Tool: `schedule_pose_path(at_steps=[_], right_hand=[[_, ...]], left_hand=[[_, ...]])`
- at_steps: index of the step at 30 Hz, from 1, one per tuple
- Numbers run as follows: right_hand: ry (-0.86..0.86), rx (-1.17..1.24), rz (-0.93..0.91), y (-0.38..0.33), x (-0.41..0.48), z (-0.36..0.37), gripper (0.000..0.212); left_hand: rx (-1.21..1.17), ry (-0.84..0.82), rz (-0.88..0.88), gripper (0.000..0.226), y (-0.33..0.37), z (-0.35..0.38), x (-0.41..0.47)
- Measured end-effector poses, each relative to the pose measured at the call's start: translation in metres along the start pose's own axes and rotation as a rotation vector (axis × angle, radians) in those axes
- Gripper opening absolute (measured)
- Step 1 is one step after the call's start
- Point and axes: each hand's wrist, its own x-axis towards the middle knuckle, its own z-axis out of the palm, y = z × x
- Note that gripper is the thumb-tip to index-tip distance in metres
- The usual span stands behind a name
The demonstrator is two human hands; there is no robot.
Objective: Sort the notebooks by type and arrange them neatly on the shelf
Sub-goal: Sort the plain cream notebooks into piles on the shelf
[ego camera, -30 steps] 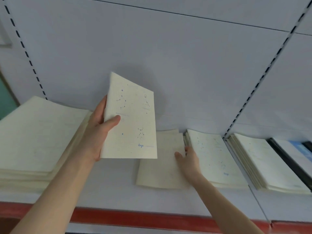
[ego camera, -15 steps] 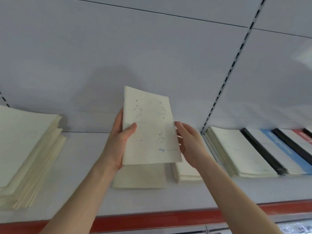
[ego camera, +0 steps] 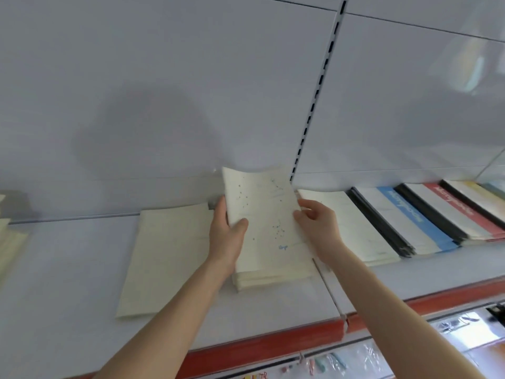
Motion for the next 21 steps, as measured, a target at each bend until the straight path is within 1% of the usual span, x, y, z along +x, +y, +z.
schedule_pose_path(at_steps=[3,5,7,10,14,16,18,19,21], right_hand=[[-0.017,-0.048,-0.01,0.004,0.001,0.0,0.029],[-0.027,-0.128,-0.017,0.007,0.001,0.002,0.027],[-0.048,-0.224,-0.021,0.015,0.0,0.004,0.023],[-0.096,-0.345,-0.028,0.029,-0.002,0.008,0.022],[-0.113,-0.391,-0.031,0.038,0.003,0.011,0.02],[-0.171,-0.428,-0.04,0.037,0.004,0.011,0.027],[-0.22,-0.466,-0.048,0.033,0.005,0.008,0.038],[-0.232,-0.498,-0.073,0.029,0.006,0.007,0.041],[-0.234,-0.575,-0.169,0.018,0.009,0.009,0.041]], left_hand=[[0.132,0.026,-0.002,0.047,-0.011,0.004,0.006],[0.275,0.025,0.01,0.055,-0.02,0.004,0.008],[0.395,-0.001,0.007,0.059,-0.027,0.003,0.008],[0.472,-0.055,-0.06,0.062,-0.034,0.0,0.009],[0.561,-0.065,-0.087,0.051,-0.038,0.0,0.011],[0.627,-0.083,-0.075,0.043,-0.034,0.0,0.011],[0.727,-0.098,-0.01,0.032,-0.027,-0.001,0.01],[0.781,-0.103,0.05,0.032,-0.023,-0.003,0.008],[0.894,-0.099,0.197,0.04,-0.012,-0.014,0.001]])
